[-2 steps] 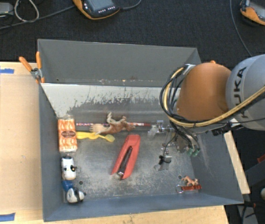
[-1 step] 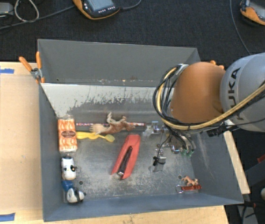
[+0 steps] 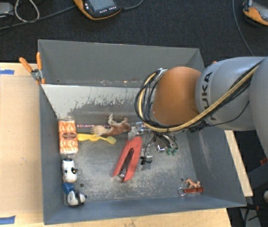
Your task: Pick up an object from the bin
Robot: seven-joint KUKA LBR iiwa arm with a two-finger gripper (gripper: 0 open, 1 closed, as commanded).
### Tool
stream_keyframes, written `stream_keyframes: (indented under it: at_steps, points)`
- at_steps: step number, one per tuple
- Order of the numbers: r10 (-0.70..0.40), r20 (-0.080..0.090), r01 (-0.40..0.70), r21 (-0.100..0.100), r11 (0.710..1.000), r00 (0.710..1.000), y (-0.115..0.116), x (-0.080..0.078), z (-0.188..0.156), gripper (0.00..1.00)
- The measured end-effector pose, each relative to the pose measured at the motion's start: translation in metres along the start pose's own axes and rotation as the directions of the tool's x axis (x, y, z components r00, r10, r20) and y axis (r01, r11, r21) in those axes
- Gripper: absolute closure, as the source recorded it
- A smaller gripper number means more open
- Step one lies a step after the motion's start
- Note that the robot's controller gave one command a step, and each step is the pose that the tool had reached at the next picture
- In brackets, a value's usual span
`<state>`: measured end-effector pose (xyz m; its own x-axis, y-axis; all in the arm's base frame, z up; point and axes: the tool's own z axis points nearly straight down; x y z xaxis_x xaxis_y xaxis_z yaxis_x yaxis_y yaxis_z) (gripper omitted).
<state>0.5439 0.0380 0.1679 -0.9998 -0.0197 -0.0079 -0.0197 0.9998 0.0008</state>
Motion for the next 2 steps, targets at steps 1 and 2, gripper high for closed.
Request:
stream_keyframes:
  at_steps: [1,2]
  points:
    - [-0.456,-0.001,0.456,-0.002,0.89,0.89,0.0317,-0.0186,0.0952,0.0]
    - [-0.469,-0.001,0.469,-0.001,0.883,0.883,0.0232,-0.0182,0.0948,1.0]
